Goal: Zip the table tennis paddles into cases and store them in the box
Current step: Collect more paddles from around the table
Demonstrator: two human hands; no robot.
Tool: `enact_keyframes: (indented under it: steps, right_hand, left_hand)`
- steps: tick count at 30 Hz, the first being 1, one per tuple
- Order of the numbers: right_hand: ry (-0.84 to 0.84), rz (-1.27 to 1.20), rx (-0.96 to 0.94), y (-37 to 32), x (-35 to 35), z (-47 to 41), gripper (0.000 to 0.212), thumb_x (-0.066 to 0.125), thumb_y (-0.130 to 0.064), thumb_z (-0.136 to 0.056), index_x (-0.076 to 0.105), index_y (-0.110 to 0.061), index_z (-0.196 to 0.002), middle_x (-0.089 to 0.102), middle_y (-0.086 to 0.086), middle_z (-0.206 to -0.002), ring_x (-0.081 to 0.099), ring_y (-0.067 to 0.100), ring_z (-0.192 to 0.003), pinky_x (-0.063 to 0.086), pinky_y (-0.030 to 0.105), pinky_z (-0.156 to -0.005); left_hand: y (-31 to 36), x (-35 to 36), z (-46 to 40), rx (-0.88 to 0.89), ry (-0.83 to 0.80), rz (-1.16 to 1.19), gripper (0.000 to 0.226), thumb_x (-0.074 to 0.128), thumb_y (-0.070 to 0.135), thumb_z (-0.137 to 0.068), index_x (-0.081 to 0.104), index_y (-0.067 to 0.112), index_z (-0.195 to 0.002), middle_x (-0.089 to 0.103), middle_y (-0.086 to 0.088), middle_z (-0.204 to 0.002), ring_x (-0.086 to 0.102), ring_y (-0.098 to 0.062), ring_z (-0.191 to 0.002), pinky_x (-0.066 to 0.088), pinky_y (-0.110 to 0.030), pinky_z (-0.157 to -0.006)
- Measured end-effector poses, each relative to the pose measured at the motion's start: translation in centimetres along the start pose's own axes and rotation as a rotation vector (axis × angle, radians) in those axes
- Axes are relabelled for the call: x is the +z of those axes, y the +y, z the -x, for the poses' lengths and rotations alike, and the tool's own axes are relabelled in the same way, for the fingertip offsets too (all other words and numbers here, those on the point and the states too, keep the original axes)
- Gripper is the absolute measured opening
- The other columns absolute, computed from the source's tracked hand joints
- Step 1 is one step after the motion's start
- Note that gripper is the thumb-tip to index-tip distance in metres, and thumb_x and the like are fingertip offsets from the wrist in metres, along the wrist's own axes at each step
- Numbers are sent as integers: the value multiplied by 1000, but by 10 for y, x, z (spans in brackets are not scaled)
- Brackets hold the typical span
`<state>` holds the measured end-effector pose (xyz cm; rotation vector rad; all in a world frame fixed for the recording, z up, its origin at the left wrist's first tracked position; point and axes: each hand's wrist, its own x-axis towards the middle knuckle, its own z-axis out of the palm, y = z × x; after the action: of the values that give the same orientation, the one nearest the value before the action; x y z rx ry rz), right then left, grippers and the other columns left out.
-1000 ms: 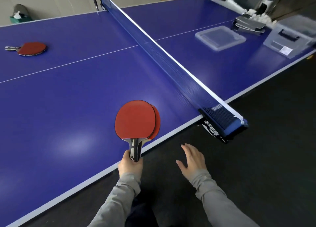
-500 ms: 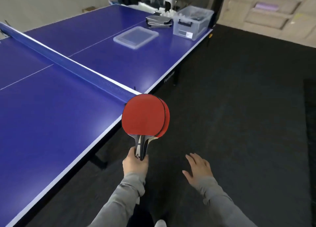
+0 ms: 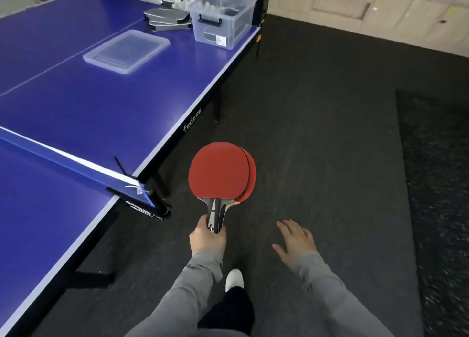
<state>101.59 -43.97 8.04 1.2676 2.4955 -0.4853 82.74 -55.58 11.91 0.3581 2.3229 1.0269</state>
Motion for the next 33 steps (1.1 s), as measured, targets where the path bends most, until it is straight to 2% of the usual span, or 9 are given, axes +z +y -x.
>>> enact_keyframes:
  steps: [5, 13, 20, 25, 33]
  right_hand:
    - [-16, 12, -3, 26, -38, -67, 64, 42, -46, -92, 18, -22, -147, 16, -2, -156, 10, 17, -145, 10, 40, -117]
    - [-48, 49, -93, 37, -83, -166, 65, 43, -46, -91, 18, -23, -146, 18, -2, -155, 11, 15, -144, 12, 39, -117]
    - [-103, 123, -321, 30, -124, -276, 64, 41, -46, -92, 16, -23, -147, 16, -2, -155, 9, 15, -145, 11, 38, -117]
    - [-110, 208, -514, 11, -162, -354, 64, 41, -46, -92, 16, -23, -146, 19, -1, -155, 11, 16, -144, 14, 38, -116]
    - [-75, 275, -767, -68, -203, -436, 63, 44, -46, -92, 21, -22, -145, 24, -1, -153, 15, 16, -143, 18, 38, -116]
  left_hand:
    - [44, 34, -47, -58, 14, 3, 16, 65, 18, -78, 56, 20, -92, 60, 2, -71, 59, -24, -73, 50, -31, -72]
    - [87, 49, -107, -160, 139, 39, 15, 66, 18, -78, 53, 23, -84, 57, 6, -65, 58, -22, -69, 49, -31, -69]
    - [115, 56, -165, -329, 365, 103, 15, 68, 19, -76, 55, 16, -84, 59, -2, -71, 56, -29, -77, 46, -32, -73]
    - [134, 54, -195, -449, 539, 171, 16, 68, 20, -76, 53, 21, -81, 51, 6, -63, 50, -26, -74, 37, -29, -69]
    - [147, 29, -233, -593, 801, 268, 16, 68, 19, -75, 53, 15, -76, 53, 0, -64, 48, -26, -71, 35, -29, -67]
